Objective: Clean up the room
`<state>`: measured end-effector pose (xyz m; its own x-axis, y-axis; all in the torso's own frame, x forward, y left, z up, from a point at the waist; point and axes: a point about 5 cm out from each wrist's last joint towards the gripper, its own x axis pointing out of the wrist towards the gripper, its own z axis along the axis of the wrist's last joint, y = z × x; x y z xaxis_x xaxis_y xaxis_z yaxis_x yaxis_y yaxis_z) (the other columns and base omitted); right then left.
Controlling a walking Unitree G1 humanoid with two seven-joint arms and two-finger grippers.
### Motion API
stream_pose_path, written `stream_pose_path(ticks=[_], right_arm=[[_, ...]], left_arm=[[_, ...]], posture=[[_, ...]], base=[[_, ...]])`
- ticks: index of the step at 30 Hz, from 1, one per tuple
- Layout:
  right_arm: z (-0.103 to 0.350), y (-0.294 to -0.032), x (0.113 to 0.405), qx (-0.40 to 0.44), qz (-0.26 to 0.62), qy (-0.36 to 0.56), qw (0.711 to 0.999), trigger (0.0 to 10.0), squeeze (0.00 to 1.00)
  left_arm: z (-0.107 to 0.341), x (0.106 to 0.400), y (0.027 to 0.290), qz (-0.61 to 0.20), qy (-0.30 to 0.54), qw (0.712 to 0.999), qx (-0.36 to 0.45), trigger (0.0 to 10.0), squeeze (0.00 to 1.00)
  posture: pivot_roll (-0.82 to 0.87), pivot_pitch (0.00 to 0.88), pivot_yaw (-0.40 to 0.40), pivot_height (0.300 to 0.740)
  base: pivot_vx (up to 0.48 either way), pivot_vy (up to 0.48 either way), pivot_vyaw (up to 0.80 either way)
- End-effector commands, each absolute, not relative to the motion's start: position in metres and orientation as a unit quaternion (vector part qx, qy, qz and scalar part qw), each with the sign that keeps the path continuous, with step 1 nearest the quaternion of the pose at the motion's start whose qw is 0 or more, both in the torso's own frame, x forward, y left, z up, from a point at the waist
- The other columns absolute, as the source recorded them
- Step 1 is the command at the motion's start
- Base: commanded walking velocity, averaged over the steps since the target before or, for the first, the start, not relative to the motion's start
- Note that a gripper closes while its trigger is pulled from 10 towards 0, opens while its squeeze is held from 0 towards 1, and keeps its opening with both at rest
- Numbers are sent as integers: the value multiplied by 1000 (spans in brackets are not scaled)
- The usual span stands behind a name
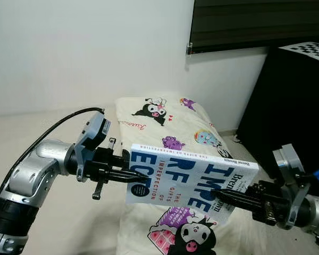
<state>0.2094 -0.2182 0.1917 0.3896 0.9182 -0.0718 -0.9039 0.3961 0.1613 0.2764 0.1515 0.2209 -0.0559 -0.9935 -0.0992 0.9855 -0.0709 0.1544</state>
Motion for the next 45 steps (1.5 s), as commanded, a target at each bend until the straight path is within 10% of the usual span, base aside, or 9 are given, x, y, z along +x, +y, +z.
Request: stream_pose_path(ticks=[1,2,3,16,17,23,24,25,45], right_arm=[[190,-211,211,44,555,75,827,0,0],[190,-211,211,44,555,75,827,0,0],[191,-210,212,42,553,72,829,0,0],[180,-213,223,56,514,68,854,0,0],[150,-226,236,68,430,105,894,0,0],[86,-236,254,82,246,174,950,157,0],[86,-236,254,82,246,174,950,157,0],[65,-228,253,82,218,203,951,10000,0],[14,-167,252,59,235,214,946,10000,0]], left_arm=[[229,280,148,-722,-58,687,57,10000,0],[229,280,148,-722,-58,687,57,10000,0],[227,284,149,-715,-59,696,37,10000,1000],[174,302,175,-627,9,777,-53,10000,1000],[139,317,195,-503,54,861,-49,10000,1000],[72,322,244,-167,174,965,-105,10000,922],[72,322,244,-167,174,965,-105,10000,922],[45,307,257,-71,223,965,-119,10000,0],[-82,164,244,136,473,865,-97,10000,0]], posture=[[-45,0,0,740],[-45,0,0,740],[-43,0,-3,740],[-38,0,-2,740],[-37,0,-2,740],[-39,0,5,740],[-39,0,5,740],[-44,0,8,740],[-21,0,-3,740]], base=[[0,0,0],[0,0,0],[0,0,0],[0,0,0],[0,0,0],[0,0,0],[0,0,0],[0,0,0],[-168,0,733]])
